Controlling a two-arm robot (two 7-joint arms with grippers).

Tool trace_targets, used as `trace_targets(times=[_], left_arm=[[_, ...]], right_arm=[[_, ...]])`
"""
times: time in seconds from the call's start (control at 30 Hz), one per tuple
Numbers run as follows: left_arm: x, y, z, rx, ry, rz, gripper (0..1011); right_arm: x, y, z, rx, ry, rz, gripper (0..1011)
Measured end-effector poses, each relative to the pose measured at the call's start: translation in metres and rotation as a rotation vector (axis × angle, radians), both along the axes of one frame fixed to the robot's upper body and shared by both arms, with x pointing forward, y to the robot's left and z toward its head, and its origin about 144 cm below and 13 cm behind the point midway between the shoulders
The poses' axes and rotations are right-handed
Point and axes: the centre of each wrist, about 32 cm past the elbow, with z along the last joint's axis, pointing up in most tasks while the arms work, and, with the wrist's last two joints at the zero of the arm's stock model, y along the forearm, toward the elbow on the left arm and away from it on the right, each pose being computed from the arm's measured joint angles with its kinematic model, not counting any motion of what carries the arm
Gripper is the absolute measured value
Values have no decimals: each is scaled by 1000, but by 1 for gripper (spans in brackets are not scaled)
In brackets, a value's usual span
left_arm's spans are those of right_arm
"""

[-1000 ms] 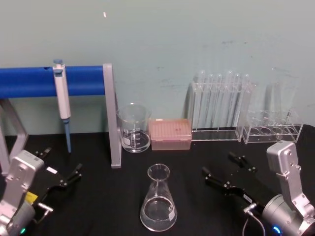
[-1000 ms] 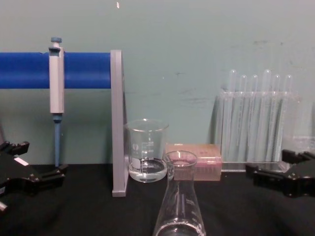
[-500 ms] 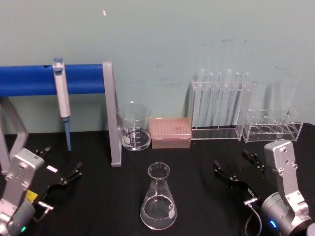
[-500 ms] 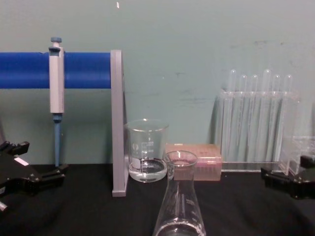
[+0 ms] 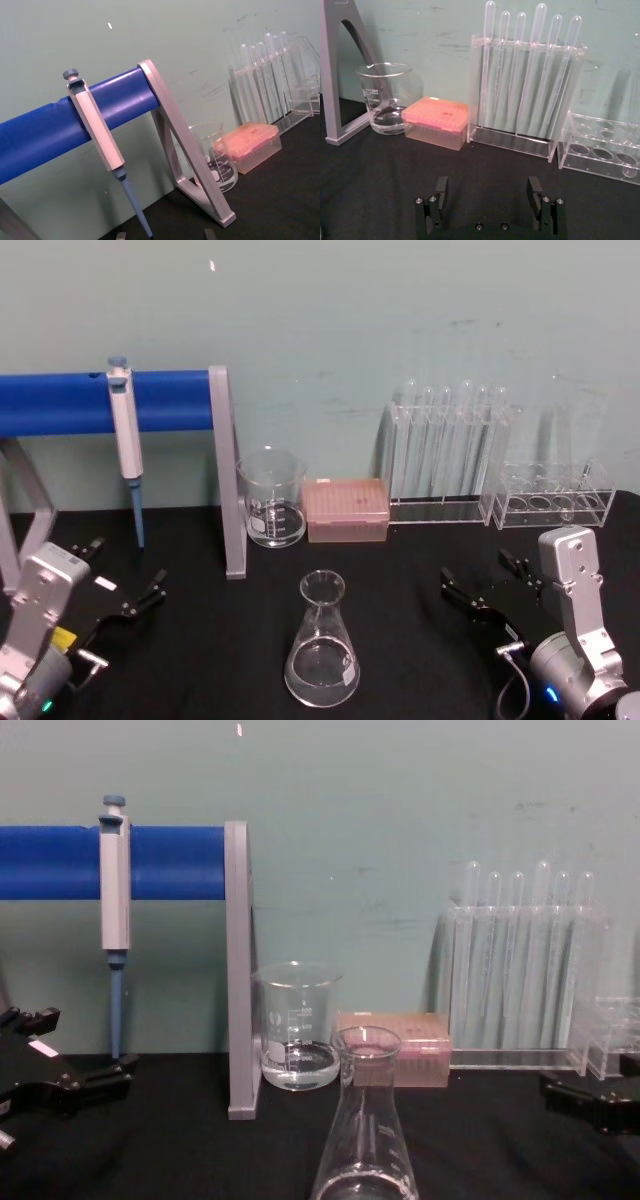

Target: Grasp the erlenmeyer flask with one hand, shake it three times, then place it back.

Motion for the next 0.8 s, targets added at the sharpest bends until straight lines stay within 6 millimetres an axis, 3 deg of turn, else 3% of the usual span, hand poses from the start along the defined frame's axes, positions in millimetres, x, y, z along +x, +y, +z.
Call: trace_targets(times=[0.8], left_arm=[[0, 0, 0, 0, 0, 0, 1001]], right_arm=[[0, 0, 0, 2, 5, 1, 1000]])
